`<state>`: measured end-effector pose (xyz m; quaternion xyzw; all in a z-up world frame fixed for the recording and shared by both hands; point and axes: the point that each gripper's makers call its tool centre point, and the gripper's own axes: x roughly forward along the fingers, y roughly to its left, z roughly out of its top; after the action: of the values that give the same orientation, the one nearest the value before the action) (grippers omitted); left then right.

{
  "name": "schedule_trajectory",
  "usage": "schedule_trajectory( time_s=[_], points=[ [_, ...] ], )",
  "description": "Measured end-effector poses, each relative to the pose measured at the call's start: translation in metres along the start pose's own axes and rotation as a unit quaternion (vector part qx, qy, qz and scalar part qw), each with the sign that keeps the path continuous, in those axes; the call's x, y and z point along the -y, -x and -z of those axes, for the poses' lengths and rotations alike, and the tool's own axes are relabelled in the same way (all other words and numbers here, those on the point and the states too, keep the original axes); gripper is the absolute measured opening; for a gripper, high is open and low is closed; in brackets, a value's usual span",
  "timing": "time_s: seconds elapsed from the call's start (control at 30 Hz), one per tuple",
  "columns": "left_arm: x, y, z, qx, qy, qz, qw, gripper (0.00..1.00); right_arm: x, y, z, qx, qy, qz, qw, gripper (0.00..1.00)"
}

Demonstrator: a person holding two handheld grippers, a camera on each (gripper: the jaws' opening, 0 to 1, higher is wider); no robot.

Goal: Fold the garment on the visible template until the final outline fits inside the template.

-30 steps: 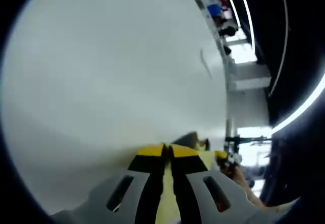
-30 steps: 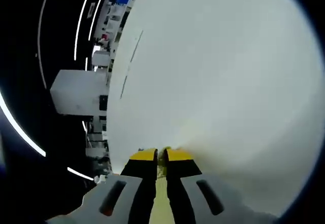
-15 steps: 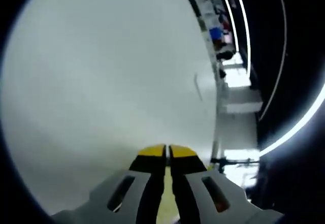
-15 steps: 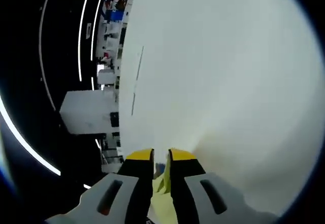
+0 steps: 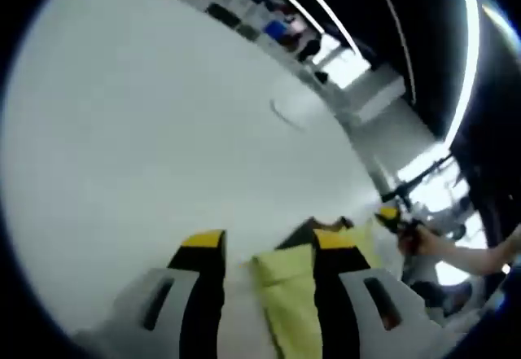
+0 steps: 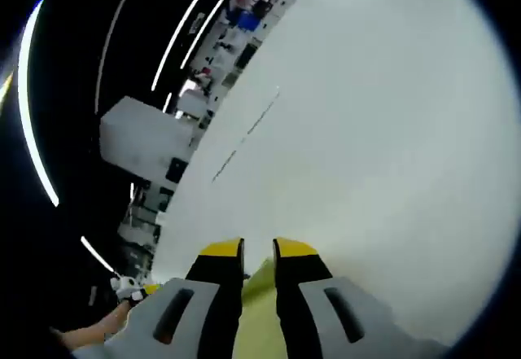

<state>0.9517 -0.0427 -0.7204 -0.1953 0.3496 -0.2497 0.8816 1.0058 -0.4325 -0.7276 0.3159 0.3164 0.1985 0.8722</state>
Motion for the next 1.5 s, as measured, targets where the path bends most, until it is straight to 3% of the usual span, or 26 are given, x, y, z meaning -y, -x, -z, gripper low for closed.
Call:
schedule_trajectory(
  time_s=[0.1,0.17,0.23,0.33,0.37,0.43,0.5,0.57,0.63,0.7,0.97,1.17,1.37,1.5],
  points=[
    [-0.001,0.003,0.003,-0.003,-0.033,0.003,0.9994,0.49,-0.007,0.006,-0.004,0.003,0.082,-0.004,0.9966,0.20],
    [-0.005,0.006,0.003,-0.001,-0.067,-0.006,0.9978,0.53,-0.015,0.011,-0.004,0.010,0.143,-0.006,0.9896,0.25],
    [-0.004,0.009,0.002,0.009,-0.119,-0.015,0.9928,0.58,-0.024,0.015,-0.002,0.011,0.210,-0.011,0.9776,0.31],
    [-0.003,0.014,0.000,0.011,-0.165,-0.022,0.9859,0.64,-0.038,0.018,0.006,0.003,0.323,-0.020,0.9461,0.43],
    [-0.004,0.016,0.001,0.006,-0.187,-0.028,0.9820,0.65,-0.043,0.019,0.011,-0.004,0.372,-0.027,0.9278,0.48],
    [-0.003,0.017,0.004,-0.005,-0.216,-0.030,0.9759,0.72,-0.050,0.018,0.025,-0.027,0.436,-0.039,0.8989,0.62],
    [-0.002,0.019,0.016,-0.042,-0.231,-0.032,0.9715,0.83,-0.055,0.018,0.039,-0.052,0.458,-0.056,0.8857,0.75],
    [0.006,0.020,0.017,-0.040,-0.251,-0.023,0.9669,0.90,-0.056,0.019,0.047,-0.067,0.471,-0.063,0.8773,0.77],
    [0.007,0.022,0.021,-0.047,-0.264,-0.024,0.9631,0.89,-0.055,0.020,0.050,-0.070,0.473,-0.062,0.8759,0.74],
    [0.006,0.024,0.024,-0.054,-0.265,-0.026,0.9623,0.87,-0.053,0.020,0.048,-0.071,0.466,-0.062,0.8795,0.73],
    [0.006,0.026,0.021,-0.047,-0.250,-0.025,0.9667,0.84,-0.050,0.024,0.035,-0.064,0.462,-0.059,0.8826,0.72],
    [0.009,0.023,0.019,-0.041,-0.241,-0.017,0.9696,0.84,-0.049,0.024,0.034,-0.064,0.466,-0.061,0.8805,0.71],
    [0.005,0.019,0.024,-0.055,-0.252,-0.021,0.9660,0.79,-0.047,0.020,0.041,-0.074,0.473,-0.063,0.8759,0.70],
    [0.001,0.018,0.025,-0.056,-0.243,-0.027,0.9681,0.77,-0.051,0.015,0.045,-0.076,0.472,-0.068,0.8758,0.69]
  ],
)
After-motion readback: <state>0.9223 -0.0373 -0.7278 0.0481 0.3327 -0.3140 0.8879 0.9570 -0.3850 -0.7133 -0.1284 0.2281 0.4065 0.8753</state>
